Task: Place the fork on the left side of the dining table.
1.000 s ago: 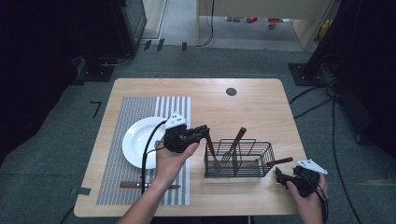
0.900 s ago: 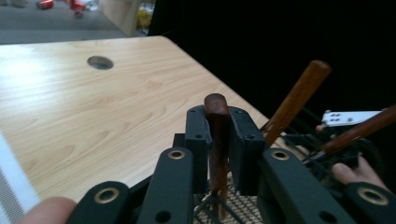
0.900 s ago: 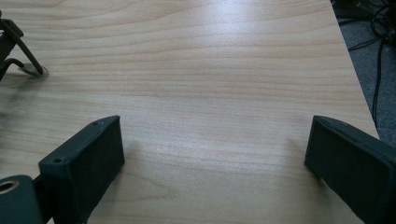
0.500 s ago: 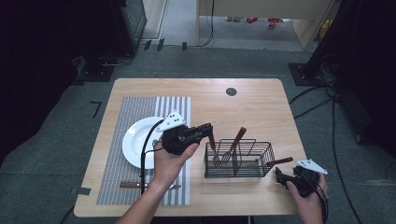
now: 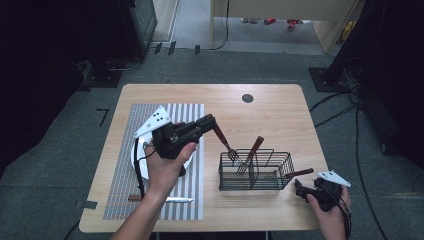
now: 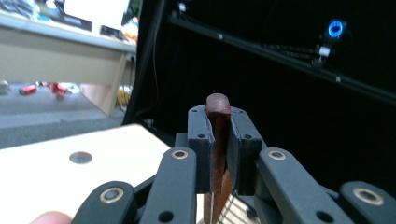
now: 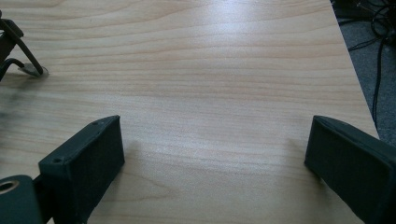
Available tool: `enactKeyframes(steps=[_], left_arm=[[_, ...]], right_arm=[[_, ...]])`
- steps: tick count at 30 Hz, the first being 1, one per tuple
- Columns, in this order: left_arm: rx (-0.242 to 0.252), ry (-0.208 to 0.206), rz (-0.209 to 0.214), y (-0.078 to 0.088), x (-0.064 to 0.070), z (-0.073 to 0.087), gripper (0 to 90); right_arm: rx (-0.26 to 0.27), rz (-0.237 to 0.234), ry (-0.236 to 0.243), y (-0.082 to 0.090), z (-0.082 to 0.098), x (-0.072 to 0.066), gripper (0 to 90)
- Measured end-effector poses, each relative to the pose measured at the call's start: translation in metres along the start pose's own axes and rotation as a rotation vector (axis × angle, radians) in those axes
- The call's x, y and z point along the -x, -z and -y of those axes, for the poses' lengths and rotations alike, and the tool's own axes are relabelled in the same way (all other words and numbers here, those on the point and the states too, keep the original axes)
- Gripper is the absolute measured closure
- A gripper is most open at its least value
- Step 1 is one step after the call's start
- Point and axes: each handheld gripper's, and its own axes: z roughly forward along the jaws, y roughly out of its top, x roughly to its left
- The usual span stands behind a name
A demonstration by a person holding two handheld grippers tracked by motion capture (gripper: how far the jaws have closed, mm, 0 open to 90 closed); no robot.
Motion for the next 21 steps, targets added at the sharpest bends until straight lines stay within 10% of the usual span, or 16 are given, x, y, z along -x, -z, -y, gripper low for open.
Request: enactKeyframes(steps=[21], left_arm=[[0.172, 0.168, -0.199, 0.027, -0.087, -0.011, 82.6]], right_arm=[[0.001, 0.000, 0.001, 0.000, 0.000, 0.000, 4.2]])
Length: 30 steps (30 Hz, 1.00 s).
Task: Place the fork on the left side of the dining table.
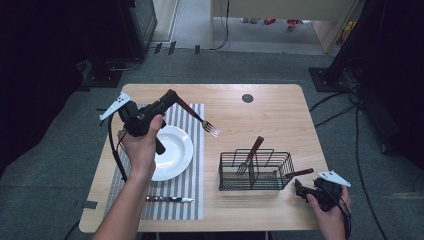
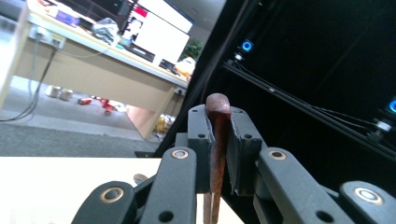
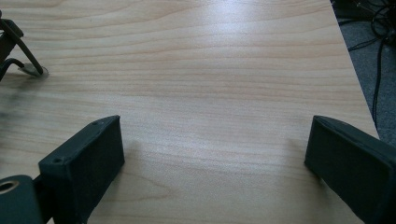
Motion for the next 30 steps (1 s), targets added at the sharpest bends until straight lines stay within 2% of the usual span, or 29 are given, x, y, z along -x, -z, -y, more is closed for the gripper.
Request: enactKeyframes(steps=[1, 3, 7, 11, 14, 17, 22, 24, 25, 27, 30], left_arm=[[0.007, 0.009, -0.045, -0.001, -0.017, 0.002, 82.6], [0.007, 0.009, -0.045, -0.001, -0.017, 0.002, 82.6], [0.009, 0.062, -0.104, -0.006, -0.048, 0.009, 82.6], [0.031, 0.154, -0.141, -0.010, -0.080, 0.016, 82.6], [0.064, 0.190, -0.173, -0.013, -0.099, 0.023, 82.6], [0.086, 0.238, -0.191, -0.015, -0.115, 0.031, 82.5], [0.136, 0.342, -0.225, -0.017, -0.142, 0.049, 82.5], [0.143, 0.354, -0.240, -0.017, -0.147, 0.052, 82.5], [0.157, 0.397, -0.290, -0.017, -0.157, 0.059, 82.4], [0.168, 0.435, -0.300, -0.016, -0.166, 0.064, 82.4], [0.169, 0.442, -0.321, -0.016, -0.172, 0.067, 82.4]], right_arm=[[-0.002, 0.001, -0.003, 0.000, 0.000, 0.000, 4.2], [-0.001, 0.001, -0.001, 0.000, 0.000, 0.000, 4.2], [-0.002, 0.001, -0.004, 0.000, 0.000, 0.000, 4.2], [0.000, 0.000, -0.003, 0.000, 0.000, 0.000, 4.2], [0.000, 0.001, -0.003, 0.000, 0.000, 0.000, 4.2], [0.000, -0.001, -0.003, 0.000, 0.000, 0.000, 4.2], [-0.001, 0.000, -0.003, 0.000, 0.000, 0.000, 4.2], [-0.001, 0.000, -0.003, 0.000, 0.000, 0.000, 4.2], [-0.001, 0.000, -0.004, 0.000, 0.000, 0.000, 4.2], [0.001, -0.001, -0.001, 0.000, 0.000, 0.000, 4.2], [0.000, -0.001, -0.003, 0.000, 0.000, 0.000, 4.2]])
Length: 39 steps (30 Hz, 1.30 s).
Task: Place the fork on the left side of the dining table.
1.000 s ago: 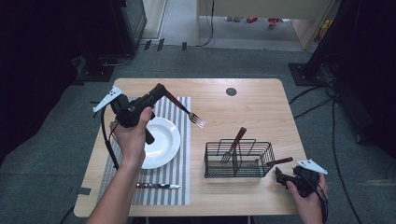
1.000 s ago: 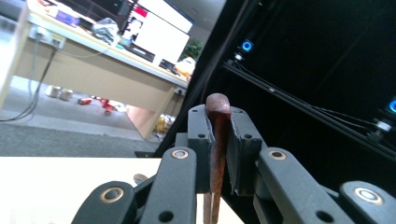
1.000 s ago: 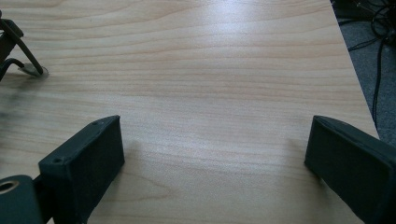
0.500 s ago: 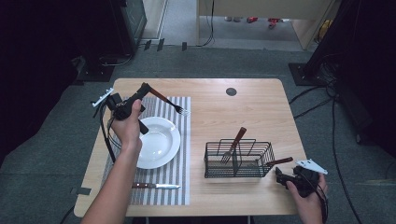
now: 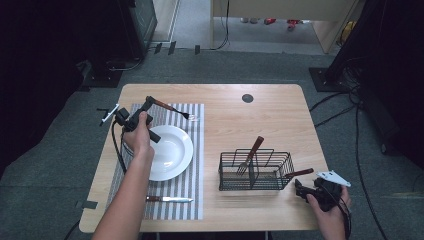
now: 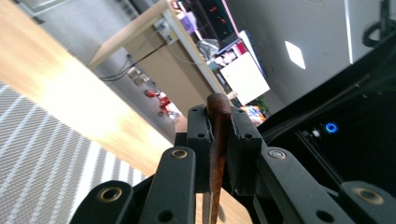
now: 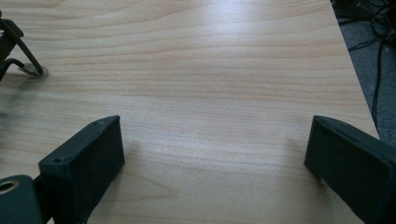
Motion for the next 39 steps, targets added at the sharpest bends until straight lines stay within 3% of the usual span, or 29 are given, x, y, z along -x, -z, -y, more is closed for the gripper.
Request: enactKeyframes(steps=[1, 3, 6, 13, 18, 23, 25, 28, 30, 31, 33, 35, 38, 39], left_arm=[[0.008, -0.014, -0.034, -0.002, -0.005, 0.001, 82.4], [0.024, -0.013, -0.064, -0.004, -0.010, 0.003, 82.2], [0.055, 0.017, -0.090, -0.006, -0.016, 0.007, 81.1], [0.078, -0.001, -0.131, -0.008, -0.025, 0.010, 81.3], [0.052, -0.019, -0.167, -0.009, -0.028, 0.012, 78.7], [0.017, -0.055, -0.207, -0.010, -0.031, 0.011, 68.3], [0.004, -0.090, -0.236, -0.010, -0.031, 0.009, 66.4], [0.002, -0.094, -0.259, -0.011, -0.030, 0.008, 60.2], [-0.013, -0.115, -0.275, -0.012, -0.030, 0.008, 55.5], [-0.032, -0.153, -0.308, -0.014, -0.030, 0.008, 52.1], [-0.040, -0.161, -0.320, -0.014, -0.030, 0.008, 45.8], [-0.059, -0.195, -0.350, -0.016, -0.030, 0.007, 39.9], [-0.068, -0.209, -0.358, -0.016, -0.031, 0.007, 36.0], [-0.092, -0.219, -0.372, -0.018, -0.032, 0.007, 33.7]], right_arm=[[0.000, 0.000, 0.000, 0.000, 0.000, 0.000, 4.2], [0.000, 0.001, 0.000, 0.000, 0.000, 0.000, 4.2], [-0.001, 0.001, -0.001, 0.000, 0.000, 0.000, 4.2], [-0.001, 0.001, 0.000, 0.000, 0.000, 0.000, 4.2], [0.000, 0.000, 0.001, 0.000, 0.000, 0.000, 4.2], [0.001, 0.000, 0.001, 0.000, 0.000, 0.000, 4.2], [0.000, 0.000, 0.000, 0.000, 0.000, 0.000, 4.2], [0.000, 0.000, 0.000, 0.000, 0.000, 0.000, 4.2], [-0.001, 0.001, 0.000, 0.000, 0.000, 0.000, 4.2], [-0.001, 0.001, -0.001, 0.000, 0.000, 0.000, 4.2], [-0.001, 0.001, -0.001, 0.000, 0.000, 0.000, 4.2], [-0.001, 0.001, -0.001, 0.000, 0.000, 0.000, 4.2], [0.000, 0.000, 0.000, 0.000, 0.000, 0.000, 4.2], [-0.001, 0.001, -0.001, 0.000, 0.000, 0.000, 4.2]])
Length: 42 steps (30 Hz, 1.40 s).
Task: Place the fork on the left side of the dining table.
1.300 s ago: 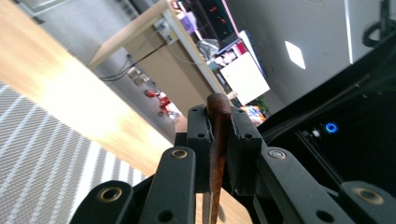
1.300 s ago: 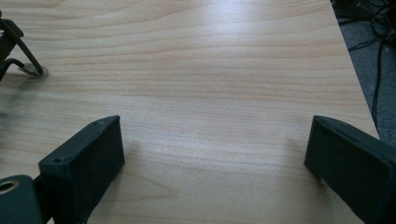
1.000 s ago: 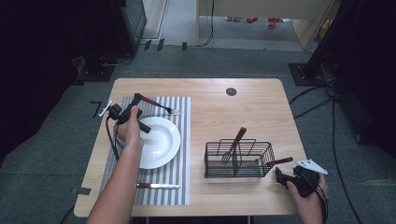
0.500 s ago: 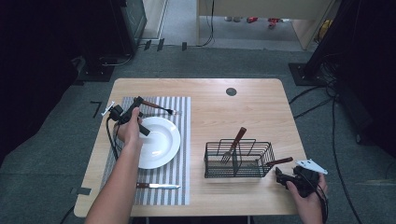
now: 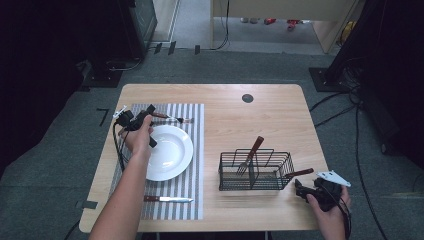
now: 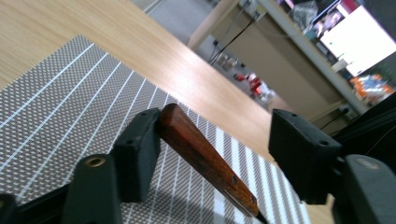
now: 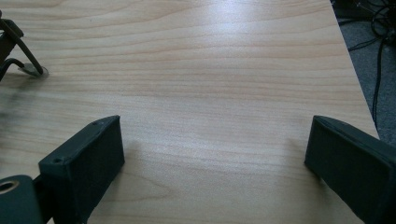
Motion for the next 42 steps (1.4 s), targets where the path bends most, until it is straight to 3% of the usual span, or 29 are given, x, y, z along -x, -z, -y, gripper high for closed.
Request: enactKeyframes(steps=[2, 7, 10, 16, 22, 26, 33, 39, 42], left_arm=[[-0.027, -0.020, -0.009, -0.002, -0.001, 0.000, 30.0], [-0.052, -0.019, -0.039, -0.006, -0.002, -0.001, 27.8], [-0.058, -0.054, -0.074, -0.008, -0.002, -0.003, 25.8], [-0.095, -0.077, -0.098, -0.011, -0.002, -0.004, 24.3], [-0.114, -0.093, -0.130, -0.013, 0.000, -0.008, 21.1], [-0.098, -0.116, -0.153, -0.012, 0.000, -0.012, 19.4], [-0.093, -0.134, -0.155, -0.008, 0.002, -0.017, 19.1], [-0.080, -0.187, -0.142, 0.003, 0.008, -0.020, 18.1], [-0.063, -0.239, -0.130, 0.013, 0.013, -0.023, 17.7]], right_arm=[[0.002, -0.001, 0.003, 0.000, 0.000, 0.000, 4.2], [0.000, 0.000, 0.000, 0.000, 0.000, 0.000, 4.2], [0.002, -0.001, 0.003, 0.000, 0.000, 0.000, 4.2], [0.000, 0.000, 0.000, 0.000, 0.000, 0.000, 4.2], [0.000, 0.000, 0.000, 0.000, 0.000, 0.000, 4.2], [0.001, -0.001, 0.002, 0.000, 0.000, 0.000, 4.2], [0.001, -0.001, 0.001, 0.000, 0.000, 0.000, 4.2], [0.001, -0.001, 0.002, 0.000, 0.000, 0.000, 4.2], [0.002, -0.001, 0.003, 0.000, 0.000, 0.000, 4.2]])
